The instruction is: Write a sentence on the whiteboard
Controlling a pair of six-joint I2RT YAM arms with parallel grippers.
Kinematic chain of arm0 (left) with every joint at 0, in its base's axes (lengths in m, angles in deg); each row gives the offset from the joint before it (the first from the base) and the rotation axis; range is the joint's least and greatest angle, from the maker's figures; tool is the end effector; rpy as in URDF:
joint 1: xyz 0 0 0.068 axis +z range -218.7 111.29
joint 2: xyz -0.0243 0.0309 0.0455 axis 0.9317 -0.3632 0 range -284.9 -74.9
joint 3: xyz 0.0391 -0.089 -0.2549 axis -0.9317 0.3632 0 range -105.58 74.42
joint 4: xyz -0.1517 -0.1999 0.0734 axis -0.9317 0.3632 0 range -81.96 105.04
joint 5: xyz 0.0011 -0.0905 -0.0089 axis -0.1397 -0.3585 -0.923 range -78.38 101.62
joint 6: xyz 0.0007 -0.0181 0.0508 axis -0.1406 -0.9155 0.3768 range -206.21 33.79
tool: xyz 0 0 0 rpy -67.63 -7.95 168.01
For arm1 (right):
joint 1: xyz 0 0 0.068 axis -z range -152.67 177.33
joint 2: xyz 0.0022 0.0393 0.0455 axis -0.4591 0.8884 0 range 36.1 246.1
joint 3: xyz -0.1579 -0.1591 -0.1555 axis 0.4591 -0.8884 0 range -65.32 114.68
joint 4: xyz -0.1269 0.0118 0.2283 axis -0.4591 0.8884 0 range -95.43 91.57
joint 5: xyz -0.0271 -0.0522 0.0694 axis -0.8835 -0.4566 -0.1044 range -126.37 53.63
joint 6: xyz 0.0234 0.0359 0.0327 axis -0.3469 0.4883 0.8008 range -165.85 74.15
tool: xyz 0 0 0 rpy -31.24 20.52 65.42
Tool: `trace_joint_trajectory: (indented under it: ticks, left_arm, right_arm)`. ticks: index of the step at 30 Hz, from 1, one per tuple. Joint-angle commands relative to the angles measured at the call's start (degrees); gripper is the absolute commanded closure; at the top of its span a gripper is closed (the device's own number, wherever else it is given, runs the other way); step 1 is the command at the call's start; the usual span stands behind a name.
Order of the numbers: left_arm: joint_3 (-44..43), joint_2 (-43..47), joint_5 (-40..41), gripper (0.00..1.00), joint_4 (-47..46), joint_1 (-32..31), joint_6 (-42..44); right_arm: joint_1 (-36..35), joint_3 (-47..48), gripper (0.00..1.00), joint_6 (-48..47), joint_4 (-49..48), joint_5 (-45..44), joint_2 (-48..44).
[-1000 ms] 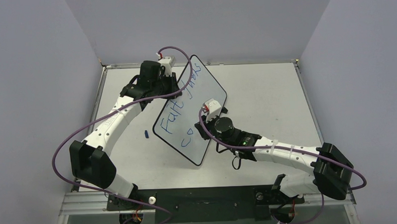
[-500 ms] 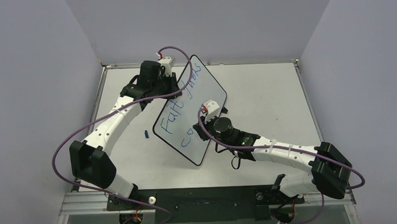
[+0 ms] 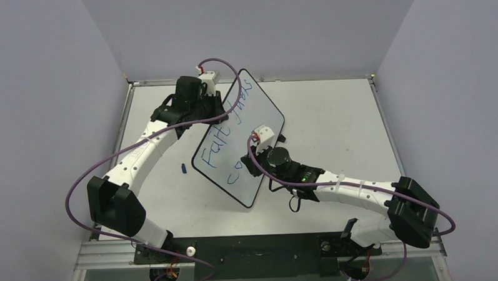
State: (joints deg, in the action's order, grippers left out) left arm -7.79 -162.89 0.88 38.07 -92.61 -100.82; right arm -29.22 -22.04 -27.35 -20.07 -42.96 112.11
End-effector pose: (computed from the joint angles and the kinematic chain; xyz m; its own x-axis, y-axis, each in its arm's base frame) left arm 0.3162 -0.1476 0.3486 -0.6527 0.0183 -0.7574 0.3843 0.8696 -0.3101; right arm 0.1682 0.2470 0.2537 -0.4063 -0.0430 -0.9127 -0.6747 0.6877 0.2680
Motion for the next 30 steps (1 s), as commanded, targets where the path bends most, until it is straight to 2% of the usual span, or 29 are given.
trace_joint_trajectory:
  ticks: [1, 16, 30]
  left_arm:
    - [-1.64, 0.97, 6.72, 1.0, -3.22, 0.79, 6.0]
    - [-1.72, 1.17, 6.69, 1.0, -3.17, 0.79, 6.08]
    - [-1.7, 1.31, 6.79, 1.0, -3.22, 0.79, 6.09]
  right_arm:
    - [0.22, 2.22, 1.0, 0.33, -3.35, -0.13, 0.54]
    - [0.41, 4.42, 1.0, 0.56, -3.47, -1.38, 2.5]
    - [0.57, 2.05, 1.0, 1.07, -2.74, -1.47, 3.56]
